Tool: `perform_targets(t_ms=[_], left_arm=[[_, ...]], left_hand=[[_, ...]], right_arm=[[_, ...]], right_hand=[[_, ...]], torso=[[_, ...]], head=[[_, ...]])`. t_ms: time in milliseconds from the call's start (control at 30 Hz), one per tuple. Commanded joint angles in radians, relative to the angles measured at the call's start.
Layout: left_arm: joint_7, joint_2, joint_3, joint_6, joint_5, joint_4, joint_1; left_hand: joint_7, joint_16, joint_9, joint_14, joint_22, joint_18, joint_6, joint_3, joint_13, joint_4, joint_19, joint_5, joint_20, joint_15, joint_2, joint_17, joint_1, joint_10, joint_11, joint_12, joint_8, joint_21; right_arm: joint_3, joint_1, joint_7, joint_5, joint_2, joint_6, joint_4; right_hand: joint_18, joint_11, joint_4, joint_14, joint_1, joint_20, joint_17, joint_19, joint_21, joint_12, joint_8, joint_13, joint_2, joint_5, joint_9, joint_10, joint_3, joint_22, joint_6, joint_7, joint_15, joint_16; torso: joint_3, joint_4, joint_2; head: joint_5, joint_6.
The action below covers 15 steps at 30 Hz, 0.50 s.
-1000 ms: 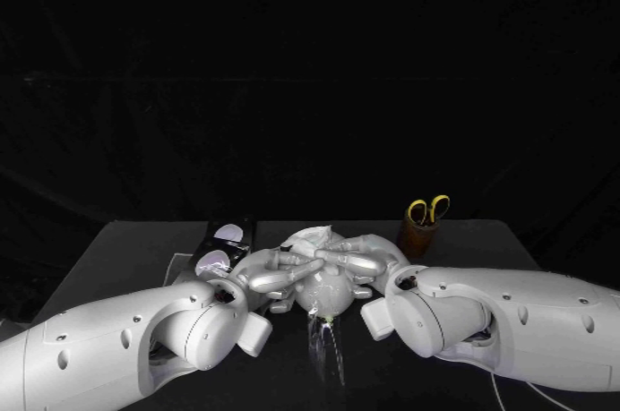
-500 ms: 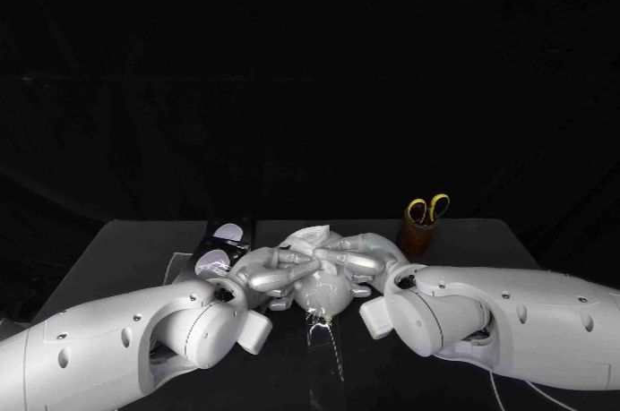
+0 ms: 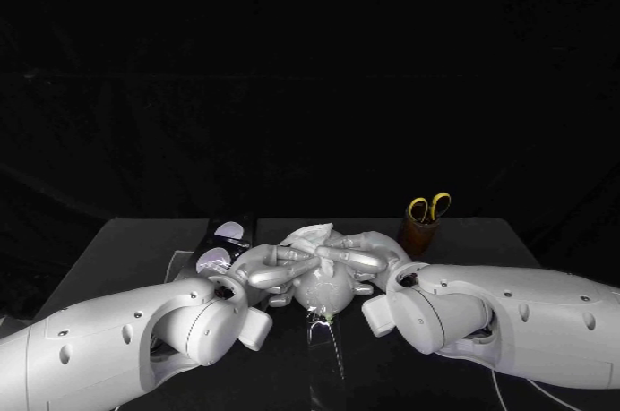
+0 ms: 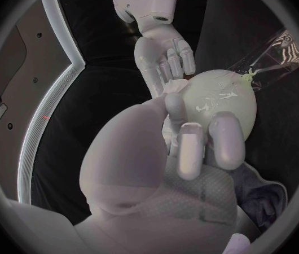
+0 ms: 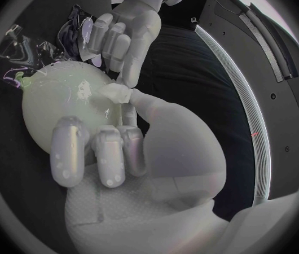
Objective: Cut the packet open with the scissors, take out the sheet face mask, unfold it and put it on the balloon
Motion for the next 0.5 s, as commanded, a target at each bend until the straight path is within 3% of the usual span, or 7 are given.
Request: perform_targets(t_ms=[33, 267, 500], left_arm=[[0.024, -0.003, 0.002, -0.007, 0.013, 0.003, 0.001], [0.019, -0.020, 0.001, 0.015, 0.008, 0.008, 0.001], [0.026, -0.043, 0.001, 0.078, 0.004, 0.018, 0.001]], left_hand=[[-0.001, 0.006, 0.032, 0.073, 0.002, -0.013, 0.004, 0.034, 0.002, -0.017, 0.002, 0.005, -0.008, -0.008, -0.007, 0.141, -0.003, 0.017, -0.007, -0.008, 0.015, 0.007], [-0.003, 0.007, 0.066, 0.074, 0.006, -0.013, -0.007, 0.139, 0.006, -0.051, 0.002, 0.005, -0.010, -0.009, -0.041, 0.145, -0.056, 0.033, -0.008, -0.021, 0.042, 0.008], [-0.003, 0.007, 0.083, 0.075, 0.008, -0.013, -0.012, 0.188, 0.008, -0.075, 0.002, 0.005, -0.010, -0.010, -0.055, 0.149, -0.084, 0.038, -0.009, -0.027, 0.055, 0.008]], right_arm=[[0.000, -0.001, 0.006, -0.012, -0.009, 0.014, 0.003], [0.000, -0.001, 0.014, -0.030, -0.046, 0.013, 0.016], [0.000, 0.002, 0.009, -0.062, -0.101, 0.025, 0.036]], right_hand=[[0.002, -0.006, -0.001, 0.106, -0.002, 0.002, 0.263, 0.009, 0.000, 0.003, 0.004, 0.263, 0.009, 0.002, 0.016, 0.104, 0.006, 0.199, 0.007, -0.003, -0.004, 0.004], [0.003, -0.006, -0.002, 0.106, -0.003, 0.002, 0.263, 0.009, -0.001, 0.003, 0.005, 0.263, 0.009, 0.002, 0.016, 0.104, 0.007, 0.199, 0.007, -0.003, -0.004, 0.004], [0.002, -0.007, -0.007, 0.106, -0.001, 0.002, 0.263, 0.010, 0.002, 0.003, 0.005, 0.263, 0.008, 0.002, 0.018, 0.104, 0.010, 0.200, 0.007, -0.004, -0.004, 0.004]], torso=[[0.0006, -0.0004, 0.000], [0.0007, -0.0010, 0.000], [0.0003, -0.0018, -0.001]], head=[[0.001, -0.002], [0.002, -0.008], [0.003, -0.017]])
